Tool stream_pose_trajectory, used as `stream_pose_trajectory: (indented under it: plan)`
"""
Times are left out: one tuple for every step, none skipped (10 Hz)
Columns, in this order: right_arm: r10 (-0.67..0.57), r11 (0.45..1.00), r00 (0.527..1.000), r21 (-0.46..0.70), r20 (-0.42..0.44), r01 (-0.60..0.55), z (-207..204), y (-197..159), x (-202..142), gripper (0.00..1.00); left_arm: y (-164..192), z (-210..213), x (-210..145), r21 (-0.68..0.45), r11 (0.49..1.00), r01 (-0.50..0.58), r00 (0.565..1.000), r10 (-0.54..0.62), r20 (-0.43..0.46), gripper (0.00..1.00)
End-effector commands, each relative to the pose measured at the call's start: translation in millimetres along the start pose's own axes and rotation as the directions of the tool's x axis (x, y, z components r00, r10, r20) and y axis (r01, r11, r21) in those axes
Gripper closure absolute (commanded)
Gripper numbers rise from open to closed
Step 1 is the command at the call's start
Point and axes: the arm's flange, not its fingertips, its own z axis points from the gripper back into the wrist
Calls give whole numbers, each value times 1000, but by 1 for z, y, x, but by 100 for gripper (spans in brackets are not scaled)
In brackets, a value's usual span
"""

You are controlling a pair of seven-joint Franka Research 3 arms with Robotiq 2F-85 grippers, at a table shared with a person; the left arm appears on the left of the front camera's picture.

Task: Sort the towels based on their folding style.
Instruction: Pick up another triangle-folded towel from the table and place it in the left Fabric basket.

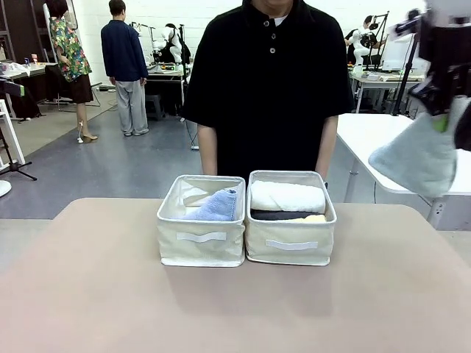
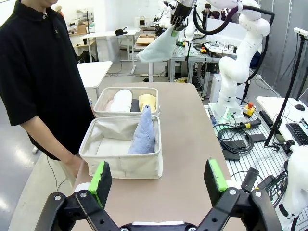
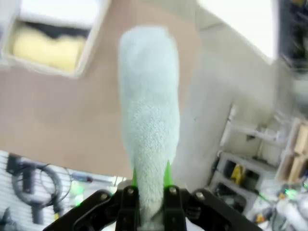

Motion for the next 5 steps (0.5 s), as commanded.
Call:
stream_pose_trajectory:
  plan:
    - [500,850,837,59,223,-523,16,70,59,82,-2,1,1,-1,1000,-2,1000,2,-2,0]
    - [596,763,744,75,303,-642,21,99,77,82,-2,1,1,-1,1000,-2,1000,2,-2,0]
    - [639,698,674,88,370,-710,25,121,91,82,-2,1,1,-1,1000,-2,1000,2,-2,0]
    - [652,645,615,101,443,-757,28,137,103,82,-2,1,1,-1,1000,-2,1000,2,-2,0]
    - [647,617,579,105,495,-780,30,147,115,82,-2,1,1,-1,1000,-2,1000,2,-2,0]
